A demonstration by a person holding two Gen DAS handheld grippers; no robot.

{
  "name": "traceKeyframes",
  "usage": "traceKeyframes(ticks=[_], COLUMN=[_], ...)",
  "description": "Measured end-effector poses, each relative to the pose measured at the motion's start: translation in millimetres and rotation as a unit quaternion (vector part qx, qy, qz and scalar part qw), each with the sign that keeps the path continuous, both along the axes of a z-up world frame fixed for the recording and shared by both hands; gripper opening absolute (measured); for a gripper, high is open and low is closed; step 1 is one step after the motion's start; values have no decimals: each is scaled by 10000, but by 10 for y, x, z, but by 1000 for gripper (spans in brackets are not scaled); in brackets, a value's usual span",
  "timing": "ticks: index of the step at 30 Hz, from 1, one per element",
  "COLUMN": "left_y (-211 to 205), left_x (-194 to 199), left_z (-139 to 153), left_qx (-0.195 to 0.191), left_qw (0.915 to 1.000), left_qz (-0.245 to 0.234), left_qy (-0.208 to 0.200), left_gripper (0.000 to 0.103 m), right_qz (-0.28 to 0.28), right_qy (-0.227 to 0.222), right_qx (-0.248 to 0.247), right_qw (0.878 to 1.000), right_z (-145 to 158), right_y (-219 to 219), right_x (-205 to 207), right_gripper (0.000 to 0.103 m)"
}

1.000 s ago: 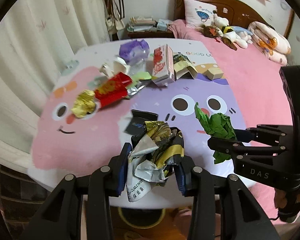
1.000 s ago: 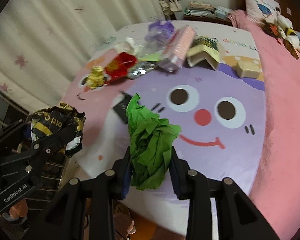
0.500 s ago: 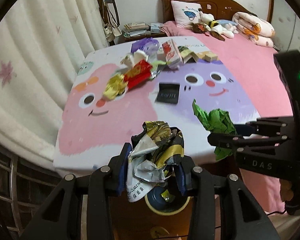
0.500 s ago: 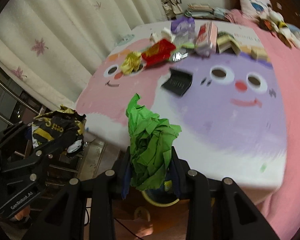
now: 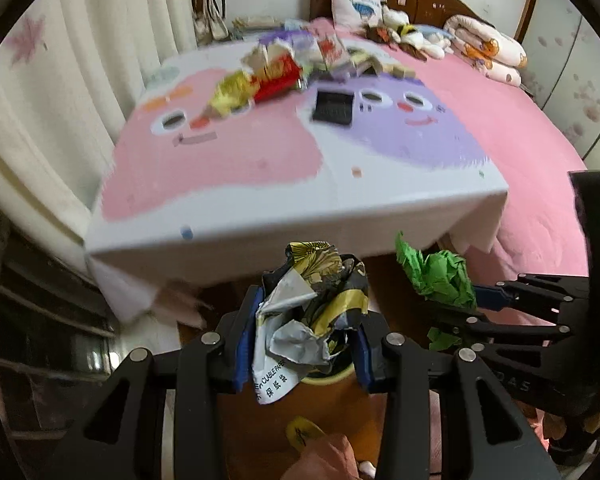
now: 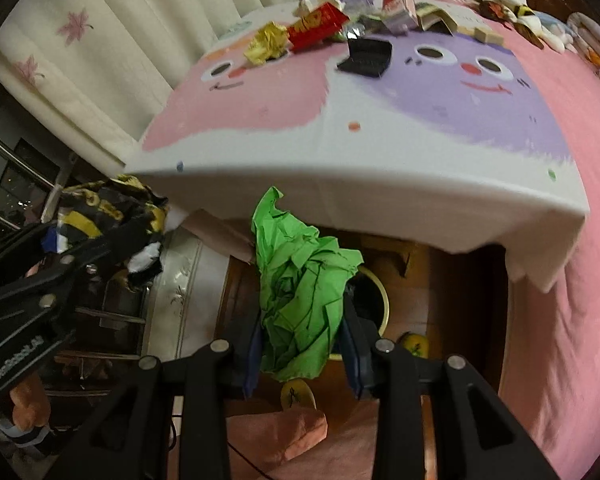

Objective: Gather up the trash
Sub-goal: 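Lower both tools over the bin and release the foil wrapper and green paper, then raise both tools back toward the table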

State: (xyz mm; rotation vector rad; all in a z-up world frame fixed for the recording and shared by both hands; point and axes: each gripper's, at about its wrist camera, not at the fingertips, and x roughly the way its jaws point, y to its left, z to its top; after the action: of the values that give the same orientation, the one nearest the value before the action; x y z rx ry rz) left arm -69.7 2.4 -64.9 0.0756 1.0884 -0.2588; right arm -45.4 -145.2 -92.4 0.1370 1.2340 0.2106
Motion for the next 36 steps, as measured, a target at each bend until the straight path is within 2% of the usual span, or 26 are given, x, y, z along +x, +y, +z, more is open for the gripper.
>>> traceKeyframes(ticks=[4, 8, 12, 16, 18, 23, 25, 27, 29, 31, 34, 36], left_y=[-56, -102, -151, -224, -253, -281, -289, -278, -276, -253, -231, -213], left_x=[-51, -39, 46, 229, 310, 484, 552, 617, 670, 692, 679, 668], left_z=[-408, -883, -1457, -2221, -2502, -3147, -3326, -3464, -3543, -3520, -3413, -3304], left_qx=[87, 84, 64, 140, 115, 60, 104, 59, 14, -73, -108, -120], left_qw=[9990, 9959, 9936, 9907, 9901, 9894, 9891, 9877, 9865, 9872, 9894, 9909], left_qz=[-76, -33, 45, 180, 246, 440, 507, 554, 596, 621, 584, 544], left_qy=[434, 896, 1131, 1341, 1379, 1384, 1381, 1459, 1528, 1469, 1325, 1225], left_gripper=[38, 39, 40, 40, 40, 44, 46, 54, 73, 80, 94, 94], right_qz=[-169, -457, -663, -876, -908, -872, -840, -836, -821, -814, -780, -761], right_qy=[212, 478, 733, 1015, 1076, 1300, 1417, 1515, 1573, 1541, 1475, 1427], right_qx=[38, 203, 322, 498, 499, 467, 487, 544, 619, 679, 677, 645], right_qw=[9996, 9976, 9946, 9897, 9888, 9866, 9851, 9834, 9822, 9823, 9837, 9847], right_z=[-203, -611, -1297, -2061, -2493, -3297, -3514, -3657, -3723, -3715, -3638, -3547], right_y=[-47, -139, -213, -295, -310, -314, -293, -292, -282, -294, -274, -257], right_x=[-122, -103, 11, 164, 265, 441, 470, 493, 521, 515, 529, 545], right_gripper=[33, 33, 34, 34, 34, 37, 38, 42, 58, 66, 69, 69])
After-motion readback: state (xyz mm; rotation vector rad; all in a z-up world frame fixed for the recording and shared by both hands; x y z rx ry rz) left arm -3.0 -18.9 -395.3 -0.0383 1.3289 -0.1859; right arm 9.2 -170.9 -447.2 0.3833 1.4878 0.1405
